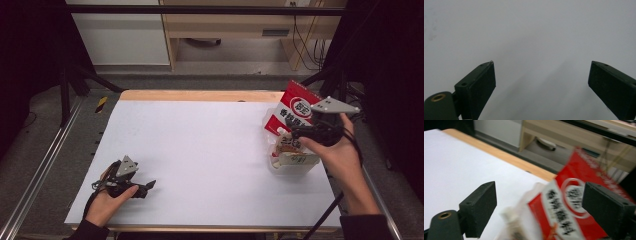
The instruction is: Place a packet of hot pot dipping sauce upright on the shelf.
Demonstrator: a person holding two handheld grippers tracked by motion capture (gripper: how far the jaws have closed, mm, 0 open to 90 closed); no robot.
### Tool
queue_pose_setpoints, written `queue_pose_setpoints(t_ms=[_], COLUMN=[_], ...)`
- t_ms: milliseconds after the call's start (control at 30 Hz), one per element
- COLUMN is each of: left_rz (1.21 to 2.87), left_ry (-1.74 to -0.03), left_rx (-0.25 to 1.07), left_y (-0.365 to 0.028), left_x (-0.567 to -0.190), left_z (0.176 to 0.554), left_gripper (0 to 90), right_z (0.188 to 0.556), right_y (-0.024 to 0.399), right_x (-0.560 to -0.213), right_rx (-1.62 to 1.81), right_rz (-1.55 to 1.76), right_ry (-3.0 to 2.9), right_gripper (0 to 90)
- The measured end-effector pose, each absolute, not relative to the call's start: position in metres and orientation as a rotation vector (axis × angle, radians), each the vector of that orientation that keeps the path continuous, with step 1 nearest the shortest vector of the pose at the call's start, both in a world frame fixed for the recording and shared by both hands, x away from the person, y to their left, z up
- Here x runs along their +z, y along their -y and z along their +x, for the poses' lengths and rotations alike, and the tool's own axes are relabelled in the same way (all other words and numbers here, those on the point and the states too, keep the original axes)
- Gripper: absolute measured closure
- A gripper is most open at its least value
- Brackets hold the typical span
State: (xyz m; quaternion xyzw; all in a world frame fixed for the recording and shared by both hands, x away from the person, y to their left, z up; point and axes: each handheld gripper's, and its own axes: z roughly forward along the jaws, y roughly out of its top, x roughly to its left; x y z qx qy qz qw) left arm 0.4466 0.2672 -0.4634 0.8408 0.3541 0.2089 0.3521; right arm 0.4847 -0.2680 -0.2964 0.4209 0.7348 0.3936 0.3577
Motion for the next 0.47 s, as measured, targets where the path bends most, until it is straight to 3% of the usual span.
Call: queue_pose_setpoints(t_ms=[233,467], left_rz=[2.182,2.185], left_ry=[-0.911,-0.907], left_rx=[0.545,0.550], left_y=[-0.267,-0.267], left_x=[-0.463,-0.463], left_z=[0.446,0.446], left_gripper=[7.3,7.2], right_z=[0.455,0.433], right_y=[0.214,0.164], right_x=[-0.317,-0.363], right_rx=[1.105,1.148], right_rz=[1.031,1.004], right_ry=[-1.986,-2.101], right_gripper=[10.8,9.2])
